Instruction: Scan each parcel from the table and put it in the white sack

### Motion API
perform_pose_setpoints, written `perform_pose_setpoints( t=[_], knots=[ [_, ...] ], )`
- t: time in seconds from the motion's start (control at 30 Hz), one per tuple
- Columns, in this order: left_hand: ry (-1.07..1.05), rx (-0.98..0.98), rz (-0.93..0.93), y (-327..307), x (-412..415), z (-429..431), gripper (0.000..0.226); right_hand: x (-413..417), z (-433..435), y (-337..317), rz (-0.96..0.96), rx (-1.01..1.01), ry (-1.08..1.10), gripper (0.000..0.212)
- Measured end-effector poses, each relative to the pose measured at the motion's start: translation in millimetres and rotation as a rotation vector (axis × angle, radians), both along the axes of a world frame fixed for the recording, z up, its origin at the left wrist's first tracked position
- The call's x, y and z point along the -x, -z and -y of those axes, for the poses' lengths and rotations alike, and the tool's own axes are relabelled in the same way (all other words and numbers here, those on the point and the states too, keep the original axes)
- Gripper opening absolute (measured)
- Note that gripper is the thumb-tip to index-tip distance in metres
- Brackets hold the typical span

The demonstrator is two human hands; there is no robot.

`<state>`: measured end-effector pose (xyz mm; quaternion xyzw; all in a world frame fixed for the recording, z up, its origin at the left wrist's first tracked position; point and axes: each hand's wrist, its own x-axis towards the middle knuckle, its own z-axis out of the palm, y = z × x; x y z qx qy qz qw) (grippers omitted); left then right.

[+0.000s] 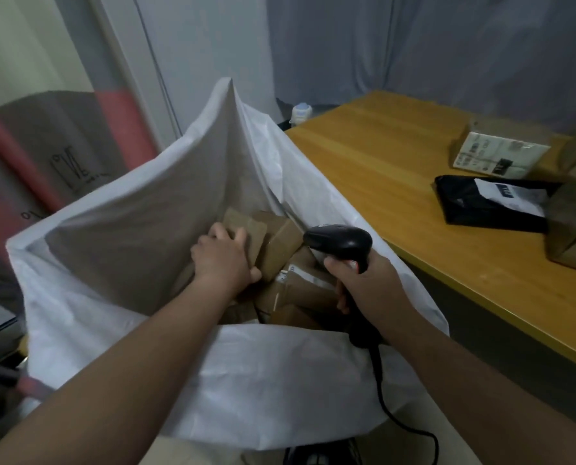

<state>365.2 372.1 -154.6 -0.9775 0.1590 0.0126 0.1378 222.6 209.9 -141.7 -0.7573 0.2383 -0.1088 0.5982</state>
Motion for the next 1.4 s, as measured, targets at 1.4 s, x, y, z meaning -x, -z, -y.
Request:
perform_pose_setpoints(
  t=[1.4],
  knots=[
    [-0.206,1.587,-1.162,-117,154,416,0.105,261,244,-73,0.344,0.072,0.747,0.018]
  ],
)
